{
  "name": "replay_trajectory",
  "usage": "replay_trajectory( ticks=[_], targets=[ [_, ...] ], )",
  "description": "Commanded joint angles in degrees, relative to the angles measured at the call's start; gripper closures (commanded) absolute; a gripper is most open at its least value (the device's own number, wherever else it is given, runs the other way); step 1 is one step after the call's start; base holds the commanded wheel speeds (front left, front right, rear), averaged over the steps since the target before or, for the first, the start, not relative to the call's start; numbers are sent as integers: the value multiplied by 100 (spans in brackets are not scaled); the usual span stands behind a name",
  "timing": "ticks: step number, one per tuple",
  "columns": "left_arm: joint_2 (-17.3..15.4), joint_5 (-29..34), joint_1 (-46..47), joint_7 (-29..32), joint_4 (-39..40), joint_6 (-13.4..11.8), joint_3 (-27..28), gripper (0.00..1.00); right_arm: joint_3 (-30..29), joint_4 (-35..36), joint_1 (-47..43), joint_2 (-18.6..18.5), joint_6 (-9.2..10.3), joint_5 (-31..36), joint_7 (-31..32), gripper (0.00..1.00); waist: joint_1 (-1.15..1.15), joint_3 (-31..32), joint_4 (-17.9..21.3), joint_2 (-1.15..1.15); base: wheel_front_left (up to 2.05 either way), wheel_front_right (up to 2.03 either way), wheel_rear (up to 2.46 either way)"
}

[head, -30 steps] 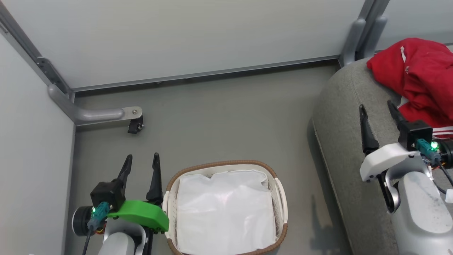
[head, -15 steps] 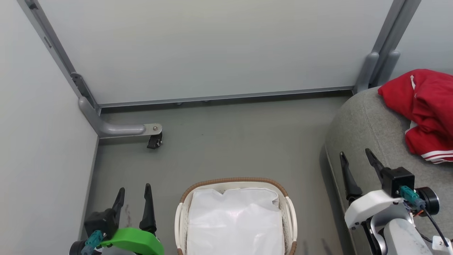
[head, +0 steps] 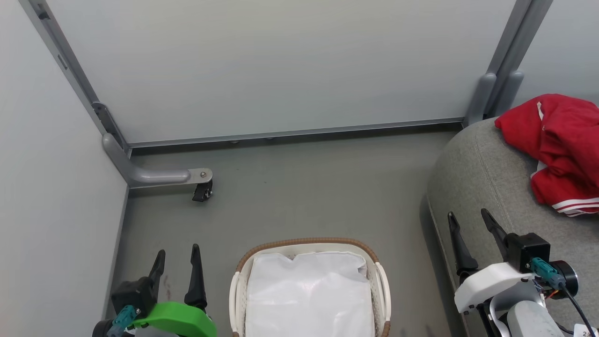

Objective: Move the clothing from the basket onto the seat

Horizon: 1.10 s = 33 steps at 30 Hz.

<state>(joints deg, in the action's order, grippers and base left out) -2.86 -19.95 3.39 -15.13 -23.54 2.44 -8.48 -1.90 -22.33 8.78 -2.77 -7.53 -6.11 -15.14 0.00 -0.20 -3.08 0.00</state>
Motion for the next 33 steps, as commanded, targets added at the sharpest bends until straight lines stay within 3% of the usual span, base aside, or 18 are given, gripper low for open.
replay_trajectory(
  ticks=[1, 15, 16, 20, 33],
  targets=[
    [-7, 68, -50, -2, -5, -1, 17, 0, 1, 20, -86, -24, 8, -58, 0, 0, 0, 1, 7, 0, 0, 0, 0],
    [-6, -16, -63, -2, 2, 51, 33, 0, -3, 48, -125, -23, 8, -126, 0, 0, 0, -26, 12, 0, 0, 0, 0],
    [0, -22, -1, 1, -1, 25, 20, 100, 3, 25, -31, 0, 0, -103, 0, 100, 0, -27, 12, 0, 0, 0, 0],
    [5, -50, -43, 10, -175, 27, 12, 100, 3, -159, -111, 47, 0, -129, 14, 100, 0, -29, 13, 0, 0, 0, 0],
    [3, -1292, 26, 386, 16, 112, 276, 100, -95, 3, -117, 35, 1, -1596, 405, 100, 0, -26, 44, 0, 0, 0, 0]
  ],
)
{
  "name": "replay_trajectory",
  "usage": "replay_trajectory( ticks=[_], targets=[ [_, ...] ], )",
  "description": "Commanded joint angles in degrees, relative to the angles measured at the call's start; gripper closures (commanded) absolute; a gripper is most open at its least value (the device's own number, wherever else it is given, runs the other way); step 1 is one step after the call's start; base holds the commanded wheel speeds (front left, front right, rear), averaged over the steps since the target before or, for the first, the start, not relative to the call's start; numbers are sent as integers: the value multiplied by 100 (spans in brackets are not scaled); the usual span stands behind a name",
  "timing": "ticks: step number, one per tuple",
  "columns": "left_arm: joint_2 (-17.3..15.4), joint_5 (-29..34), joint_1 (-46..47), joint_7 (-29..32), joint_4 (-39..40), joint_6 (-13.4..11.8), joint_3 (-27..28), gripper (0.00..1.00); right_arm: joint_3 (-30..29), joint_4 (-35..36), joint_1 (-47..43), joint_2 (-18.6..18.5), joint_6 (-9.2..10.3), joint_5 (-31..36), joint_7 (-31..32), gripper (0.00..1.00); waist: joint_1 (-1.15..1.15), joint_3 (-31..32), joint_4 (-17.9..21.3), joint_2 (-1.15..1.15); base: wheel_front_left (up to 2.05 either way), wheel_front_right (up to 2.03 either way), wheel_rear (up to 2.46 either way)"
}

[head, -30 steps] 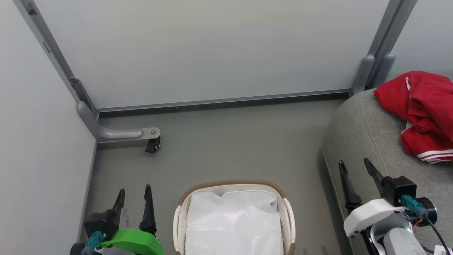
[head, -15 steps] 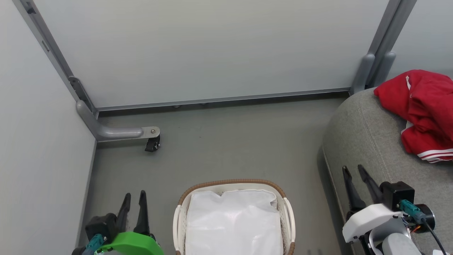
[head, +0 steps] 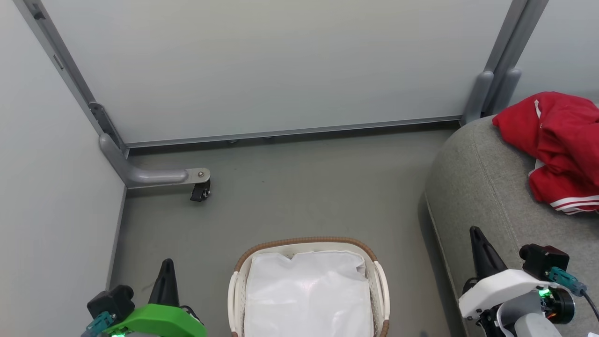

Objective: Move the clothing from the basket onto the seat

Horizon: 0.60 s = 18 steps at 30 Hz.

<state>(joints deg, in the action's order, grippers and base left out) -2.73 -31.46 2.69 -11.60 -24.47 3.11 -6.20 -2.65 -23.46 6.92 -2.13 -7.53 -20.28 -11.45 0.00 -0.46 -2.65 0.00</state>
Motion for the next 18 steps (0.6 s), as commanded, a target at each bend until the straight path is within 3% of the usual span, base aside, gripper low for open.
replay_trajectory(
  ticks=[1, 18],
  targets=[
    [-10, -218, 99, 56, 123, 51, 64, 100, -21, 131, 64, -31, 1, -273, 56, 100, 0, 0, 3, 0, 0, 0, 0],
    [-13, -1570, 172, 458, 349, 143, 345, 100, -96, 341, 22, -45, 2, -1873, 446, 100, 0, 5, 43, 0, 0, 0, 0]
  ],
)
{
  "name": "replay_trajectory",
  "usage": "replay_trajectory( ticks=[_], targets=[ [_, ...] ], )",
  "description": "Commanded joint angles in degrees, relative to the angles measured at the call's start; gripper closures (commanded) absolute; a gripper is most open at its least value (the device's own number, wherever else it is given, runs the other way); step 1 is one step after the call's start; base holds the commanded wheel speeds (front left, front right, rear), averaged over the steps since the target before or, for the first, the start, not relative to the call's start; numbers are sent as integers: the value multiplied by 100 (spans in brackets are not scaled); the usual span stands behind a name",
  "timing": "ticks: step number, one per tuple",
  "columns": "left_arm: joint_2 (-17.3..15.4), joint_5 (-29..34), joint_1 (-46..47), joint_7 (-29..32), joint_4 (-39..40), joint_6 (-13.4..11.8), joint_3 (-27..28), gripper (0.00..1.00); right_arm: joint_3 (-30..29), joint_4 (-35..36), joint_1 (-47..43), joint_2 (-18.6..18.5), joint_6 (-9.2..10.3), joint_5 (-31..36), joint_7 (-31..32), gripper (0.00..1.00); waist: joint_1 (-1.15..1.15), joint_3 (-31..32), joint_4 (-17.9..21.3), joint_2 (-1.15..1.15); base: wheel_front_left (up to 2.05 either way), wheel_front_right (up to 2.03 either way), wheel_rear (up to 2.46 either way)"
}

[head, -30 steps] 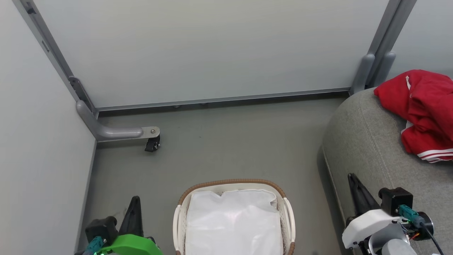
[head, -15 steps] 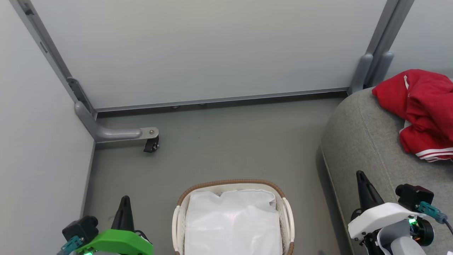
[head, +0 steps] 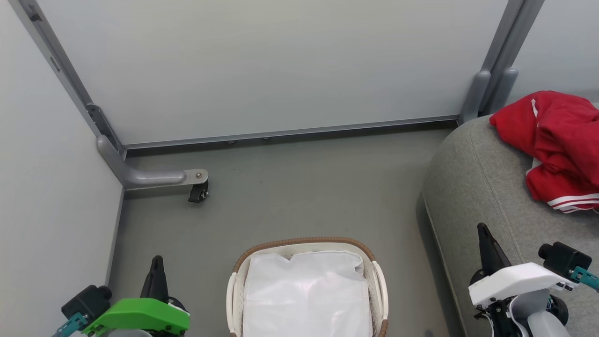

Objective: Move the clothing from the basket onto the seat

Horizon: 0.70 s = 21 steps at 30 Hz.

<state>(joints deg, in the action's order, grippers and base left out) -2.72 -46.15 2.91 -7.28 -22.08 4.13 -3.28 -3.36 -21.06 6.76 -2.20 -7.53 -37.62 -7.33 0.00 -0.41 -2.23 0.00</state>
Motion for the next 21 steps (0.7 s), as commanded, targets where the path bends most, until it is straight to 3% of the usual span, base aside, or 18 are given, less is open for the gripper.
replay_trajectory(
  ticks=[1, 21],
  targets=[
    [-14, -164, 154, 44, 119, 47, 65, 100, -29, 109, 36, -38, 2, -212, 50, 100, 0, 0, 3, 0, 0, 0, 0],
    [-17, -1463, 230, 436, 326, 137, 335, 100, -116, 292, 8, -52, 3, -1743, 444, 100, 0, 5, 50, 0, 0, 0, 0]
  ],
)
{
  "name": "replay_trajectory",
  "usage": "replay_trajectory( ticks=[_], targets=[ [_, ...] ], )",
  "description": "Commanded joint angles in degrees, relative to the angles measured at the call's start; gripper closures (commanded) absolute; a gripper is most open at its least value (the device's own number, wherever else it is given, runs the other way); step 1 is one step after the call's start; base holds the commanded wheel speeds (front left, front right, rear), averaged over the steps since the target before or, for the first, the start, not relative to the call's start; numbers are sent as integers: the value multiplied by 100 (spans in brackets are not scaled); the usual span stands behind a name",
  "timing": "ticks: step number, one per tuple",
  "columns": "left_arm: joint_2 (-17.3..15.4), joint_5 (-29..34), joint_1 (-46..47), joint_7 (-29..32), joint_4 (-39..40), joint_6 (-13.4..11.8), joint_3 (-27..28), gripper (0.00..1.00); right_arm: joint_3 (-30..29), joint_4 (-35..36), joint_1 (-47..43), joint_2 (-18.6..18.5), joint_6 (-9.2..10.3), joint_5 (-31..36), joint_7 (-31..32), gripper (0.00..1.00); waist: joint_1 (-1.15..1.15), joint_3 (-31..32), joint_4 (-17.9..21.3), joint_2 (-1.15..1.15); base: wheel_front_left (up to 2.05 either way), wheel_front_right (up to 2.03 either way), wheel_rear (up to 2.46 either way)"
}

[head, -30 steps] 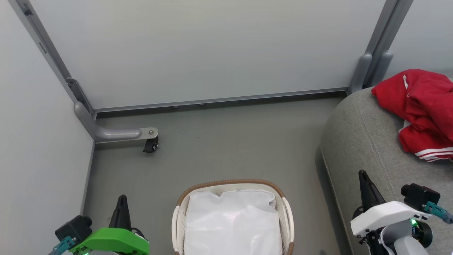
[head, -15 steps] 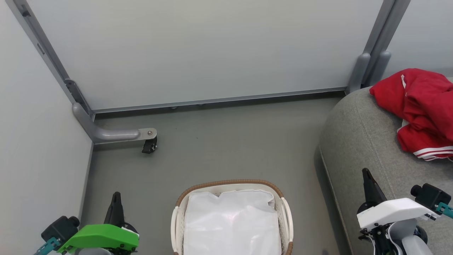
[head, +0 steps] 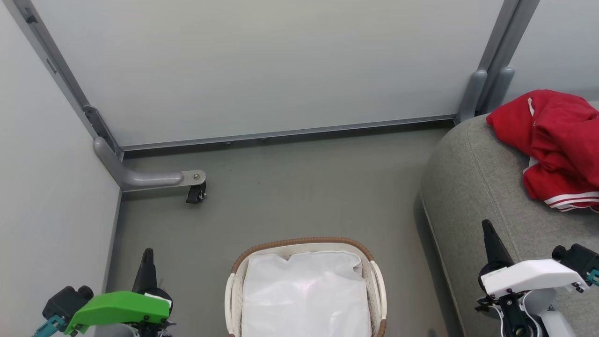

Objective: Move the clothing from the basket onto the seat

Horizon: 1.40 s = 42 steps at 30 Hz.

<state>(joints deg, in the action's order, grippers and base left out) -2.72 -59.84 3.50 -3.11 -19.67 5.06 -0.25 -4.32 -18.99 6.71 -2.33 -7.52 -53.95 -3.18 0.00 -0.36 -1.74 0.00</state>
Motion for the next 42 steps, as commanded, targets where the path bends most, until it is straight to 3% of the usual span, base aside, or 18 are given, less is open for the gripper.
replay_trajectory(
  ticks=[1, 42],
  targets=[
    [-17, -143, 174, 35, 93, 48, 43, 100, -22, 92, 13, -39, 2, -173, 44, 100, 0, 0, 3, 0, 0, 0, 0],
    [-23, -2176, 278, 652, 412, 185, 471, 100, -160, 370, -39, -59, 4, -2558, 658, 100, 0, 11, 101, 0, 0, 0, 0]
  ],
)
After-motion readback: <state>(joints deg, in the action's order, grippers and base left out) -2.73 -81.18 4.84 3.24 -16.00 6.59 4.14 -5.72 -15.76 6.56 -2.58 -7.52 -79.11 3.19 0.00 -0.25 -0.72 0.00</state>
